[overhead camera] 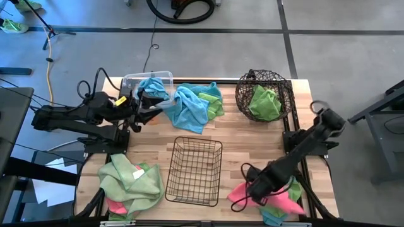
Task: Sort microfiber towel by color & place in baskets
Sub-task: Put the pink microfiber towel into the black wire basket
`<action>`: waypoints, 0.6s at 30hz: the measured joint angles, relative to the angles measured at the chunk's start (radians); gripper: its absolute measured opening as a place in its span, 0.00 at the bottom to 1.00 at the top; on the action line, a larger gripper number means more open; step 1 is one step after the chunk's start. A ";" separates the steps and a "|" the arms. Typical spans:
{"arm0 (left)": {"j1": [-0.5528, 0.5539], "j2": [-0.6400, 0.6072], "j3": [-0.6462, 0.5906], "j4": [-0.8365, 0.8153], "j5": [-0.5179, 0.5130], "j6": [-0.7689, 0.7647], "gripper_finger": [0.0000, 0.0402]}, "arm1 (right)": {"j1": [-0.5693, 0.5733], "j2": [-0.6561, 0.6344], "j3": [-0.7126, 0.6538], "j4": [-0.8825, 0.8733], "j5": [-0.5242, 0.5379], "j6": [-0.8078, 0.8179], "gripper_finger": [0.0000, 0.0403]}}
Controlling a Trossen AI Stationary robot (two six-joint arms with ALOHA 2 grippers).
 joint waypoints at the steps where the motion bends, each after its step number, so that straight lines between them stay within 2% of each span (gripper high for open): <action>1: 0.000 -0.003 0.000 0.000 0.000 0.003 0.61 | 0.000 -0.029 0.023 -0.022 0.020 -0.019 0.04; 6: 0.000 -0.023 0.000 0.012 0.000 0.057 0.61 | -0.001 -0.176 0.162 -0.137 0.189 -0.126 0.02; 13: 0.000 -0.033 0.000 0.112 -0.011 0.133 0.61 | -0.011 -0.320 0.310 -0.175 0.535 -0.286 0.01; 15: 0.000 -0.036 0.000 0.140 -0.011 0.140 0.61 | -0.033 -0.336 0.328 -0.174 0.585 -0.336 0.01; 18: 0.000 -0.038 0.000 0.165 -0.011 0.142 0.61 | -0.088 -0.344 0.342 -0.160 0.606 -0.426 0.00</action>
